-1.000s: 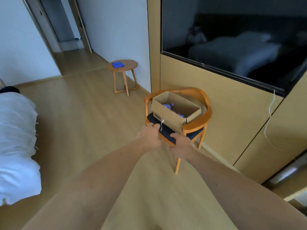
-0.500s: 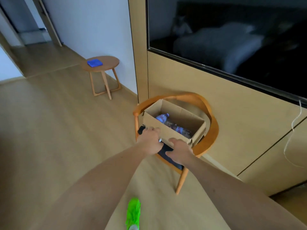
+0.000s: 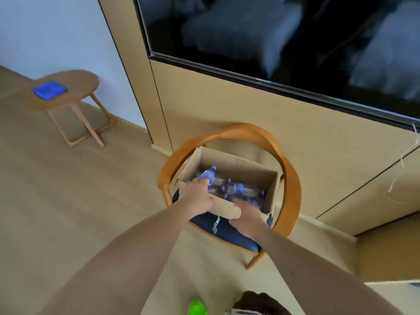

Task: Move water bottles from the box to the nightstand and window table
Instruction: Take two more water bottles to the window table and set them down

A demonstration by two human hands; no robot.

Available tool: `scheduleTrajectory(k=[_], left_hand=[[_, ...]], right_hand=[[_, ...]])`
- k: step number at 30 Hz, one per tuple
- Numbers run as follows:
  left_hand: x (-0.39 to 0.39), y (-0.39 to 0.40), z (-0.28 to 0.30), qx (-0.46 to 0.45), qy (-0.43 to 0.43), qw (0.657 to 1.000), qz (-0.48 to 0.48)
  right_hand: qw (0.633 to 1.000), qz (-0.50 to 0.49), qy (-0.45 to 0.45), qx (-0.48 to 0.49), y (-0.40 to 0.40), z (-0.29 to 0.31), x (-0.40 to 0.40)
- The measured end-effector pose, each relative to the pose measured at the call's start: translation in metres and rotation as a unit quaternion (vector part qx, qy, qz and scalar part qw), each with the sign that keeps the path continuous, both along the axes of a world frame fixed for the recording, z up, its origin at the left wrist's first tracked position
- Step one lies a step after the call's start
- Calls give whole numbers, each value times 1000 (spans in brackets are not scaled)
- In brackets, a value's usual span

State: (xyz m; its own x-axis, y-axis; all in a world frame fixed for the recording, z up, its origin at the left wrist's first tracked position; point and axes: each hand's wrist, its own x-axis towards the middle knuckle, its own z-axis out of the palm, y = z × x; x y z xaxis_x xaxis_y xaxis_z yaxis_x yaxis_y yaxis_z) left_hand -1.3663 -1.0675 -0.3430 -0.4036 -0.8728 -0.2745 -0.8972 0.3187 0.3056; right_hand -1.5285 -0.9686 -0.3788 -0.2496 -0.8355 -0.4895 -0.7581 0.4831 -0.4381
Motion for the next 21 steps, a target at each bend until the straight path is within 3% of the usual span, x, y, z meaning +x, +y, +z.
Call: scheduleTrajectory(k=[6, 11, 21], left_hand=[[-23, -64, -50, 76, -36, 996, -14], [-45, -113, -88, 119, -37, 992, 36], [-64, -177, -155, 178, -76, 972, 130]], right_hand=[[996, -67, -6, 57, -59, -42, -31], [994, -59, -20, 88, -118, -73, -59], [976, -63, -74, 196, -164, -145, -80]])
